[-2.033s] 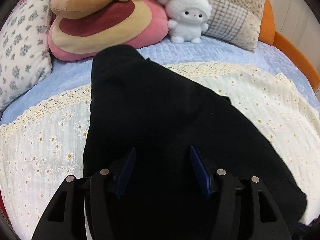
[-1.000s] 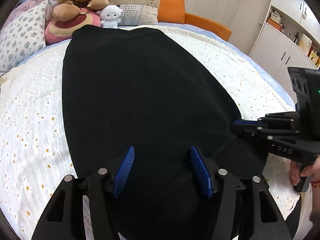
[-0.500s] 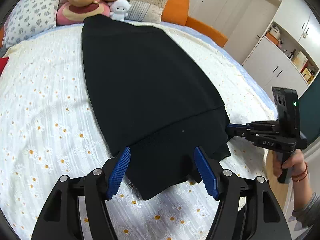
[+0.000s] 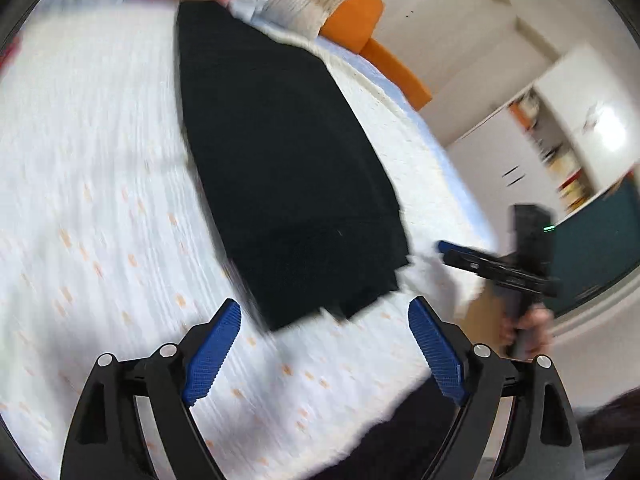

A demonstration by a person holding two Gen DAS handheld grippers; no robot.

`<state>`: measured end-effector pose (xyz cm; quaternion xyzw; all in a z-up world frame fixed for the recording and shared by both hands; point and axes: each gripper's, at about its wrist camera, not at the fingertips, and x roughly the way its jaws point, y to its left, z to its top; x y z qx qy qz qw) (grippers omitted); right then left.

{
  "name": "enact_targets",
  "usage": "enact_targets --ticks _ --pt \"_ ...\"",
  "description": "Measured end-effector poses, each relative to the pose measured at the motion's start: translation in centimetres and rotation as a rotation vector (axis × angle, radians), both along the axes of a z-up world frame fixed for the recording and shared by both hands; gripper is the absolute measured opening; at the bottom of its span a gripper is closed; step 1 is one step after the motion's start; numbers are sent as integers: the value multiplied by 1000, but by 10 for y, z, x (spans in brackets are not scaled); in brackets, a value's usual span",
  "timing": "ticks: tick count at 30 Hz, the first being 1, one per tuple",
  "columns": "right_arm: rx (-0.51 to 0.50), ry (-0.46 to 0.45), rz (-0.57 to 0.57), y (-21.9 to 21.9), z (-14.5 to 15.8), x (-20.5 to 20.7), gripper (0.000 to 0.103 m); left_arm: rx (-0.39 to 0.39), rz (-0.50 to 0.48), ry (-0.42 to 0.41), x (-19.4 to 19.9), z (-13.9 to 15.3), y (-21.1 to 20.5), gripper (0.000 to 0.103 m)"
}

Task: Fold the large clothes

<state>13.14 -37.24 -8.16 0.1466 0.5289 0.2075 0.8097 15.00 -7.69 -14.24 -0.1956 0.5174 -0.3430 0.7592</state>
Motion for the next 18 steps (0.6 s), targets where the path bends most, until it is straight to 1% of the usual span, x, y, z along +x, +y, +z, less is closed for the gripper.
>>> enact_targets --ticks 1,2,4,5,7,9,12,16,18 --pt "66 34 -14 -7 -3 3 59 -57 -2 53 2 -7 4 88" --pt "148 84 -27 -15 -10 8 59 -84 -2 85 4 -12 5 88" --pt "247 163 -49 -25 -23 17 59 -80 6 136 6 -24 3 88" --pt "265 189 -56 -27 -29 22 59 -75 6 154 8 -29 -1 88" --pt "264 226 -64 -26 -36 29 59 -97 -2 188 9 -37 -5 88" --pt "258 268 -67 -26 -44 35 59 -98 1 217 11 -44 -9 88" --pt "260 300 -70 -24 -49 42 59 -98 6 229 16 -49 -15 88" --pt "294 320 -61 -19 -45 50 59 -115 13 232 24 -50 -22 89" --pt "282 334 -46 -13 -45 54 59 -108 12 236 27 -51 -26 89"
